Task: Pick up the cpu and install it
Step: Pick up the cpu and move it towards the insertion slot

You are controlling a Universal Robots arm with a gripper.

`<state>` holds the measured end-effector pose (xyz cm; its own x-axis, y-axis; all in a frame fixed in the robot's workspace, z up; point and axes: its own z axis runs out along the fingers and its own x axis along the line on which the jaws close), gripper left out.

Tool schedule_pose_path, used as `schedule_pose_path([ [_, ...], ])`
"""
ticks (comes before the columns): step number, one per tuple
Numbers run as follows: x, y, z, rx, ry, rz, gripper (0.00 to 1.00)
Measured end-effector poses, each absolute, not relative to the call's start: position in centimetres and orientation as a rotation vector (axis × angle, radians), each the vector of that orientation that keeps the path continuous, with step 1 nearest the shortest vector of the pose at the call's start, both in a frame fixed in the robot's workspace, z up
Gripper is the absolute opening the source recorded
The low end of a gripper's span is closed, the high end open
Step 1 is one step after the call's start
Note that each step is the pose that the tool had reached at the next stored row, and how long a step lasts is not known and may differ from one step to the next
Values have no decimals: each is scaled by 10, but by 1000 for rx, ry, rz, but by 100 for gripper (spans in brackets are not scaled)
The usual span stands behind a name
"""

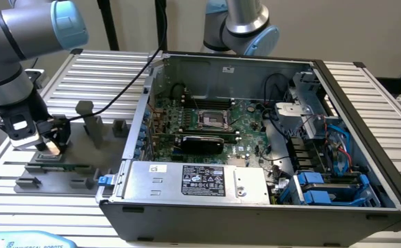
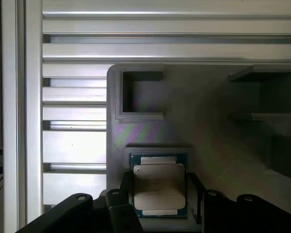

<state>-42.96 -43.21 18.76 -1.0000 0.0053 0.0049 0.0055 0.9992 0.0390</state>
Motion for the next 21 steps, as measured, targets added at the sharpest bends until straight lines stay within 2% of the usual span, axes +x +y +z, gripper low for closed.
schedule_pose_path([
  [5,-430,-432,187,-9,-3137,-61,55],
  [6,-430,-432,187,-8,-3137,-61,61],
  [7,-430,-432,187,-8,-3137,-61,61],
  [8,-430,-432,187,-8,-3137,-61,68],
  [21,-430,-432,186,-8,-3137,-61,68],
])
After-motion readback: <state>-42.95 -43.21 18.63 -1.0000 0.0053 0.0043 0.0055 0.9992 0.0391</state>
